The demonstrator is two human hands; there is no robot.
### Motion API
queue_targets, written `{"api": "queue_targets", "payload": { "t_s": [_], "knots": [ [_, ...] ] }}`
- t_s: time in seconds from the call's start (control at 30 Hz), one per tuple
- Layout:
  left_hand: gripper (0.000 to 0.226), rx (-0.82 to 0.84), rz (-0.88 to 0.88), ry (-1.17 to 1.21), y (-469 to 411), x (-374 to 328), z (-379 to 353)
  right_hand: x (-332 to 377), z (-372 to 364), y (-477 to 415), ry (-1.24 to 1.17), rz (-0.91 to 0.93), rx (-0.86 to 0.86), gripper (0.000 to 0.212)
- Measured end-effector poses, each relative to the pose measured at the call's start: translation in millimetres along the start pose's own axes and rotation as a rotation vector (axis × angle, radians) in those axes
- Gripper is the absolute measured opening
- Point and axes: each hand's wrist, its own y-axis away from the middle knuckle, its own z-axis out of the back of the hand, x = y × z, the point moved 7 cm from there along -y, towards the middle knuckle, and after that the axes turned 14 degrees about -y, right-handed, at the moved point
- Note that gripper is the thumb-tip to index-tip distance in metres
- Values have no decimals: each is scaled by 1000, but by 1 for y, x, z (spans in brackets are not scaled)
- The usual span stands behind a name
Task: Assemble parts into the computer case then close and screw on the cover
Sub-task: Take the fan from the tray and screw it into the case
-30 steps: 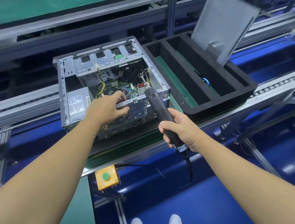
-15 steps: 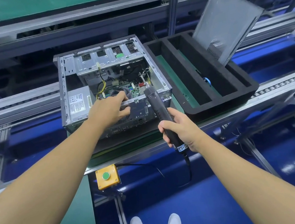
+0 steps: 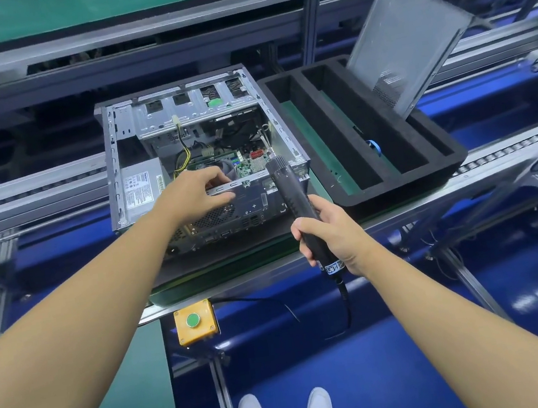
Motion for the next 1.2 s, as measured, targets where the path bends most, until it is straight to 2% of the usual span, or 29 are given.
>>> {"api": "queue_targets", "payload": {
  "t_s": [0.2, 0.33, 0.47, 0.63, 0.83, 1.2],
  "knots": [
    [31, -136, -20, -190, 7, -10, 1, -3, -3, 1, 6, -14, 7, 27],
    [23, -108, 33, -171, 7, -8, -1, -7, -2, 3, 10, -17, 10, 11],
    [22, -121, 82, -128, 7, -2, 0, -7, 1, 4, 17, -19, 0, 19],
    [14, -159, 102, -62, 10, -2, 2, -4, 2, 5, -7, -12, 11, 12],
    [20, -171, 91, -65, 11, -4, 5, -6, 2, 4, -7, -21, 8, 24],
    [29, -145, 103, -128, 10, -11, 5, -16, -4, 7, 10, -53, 28, 18]
  ]
}}
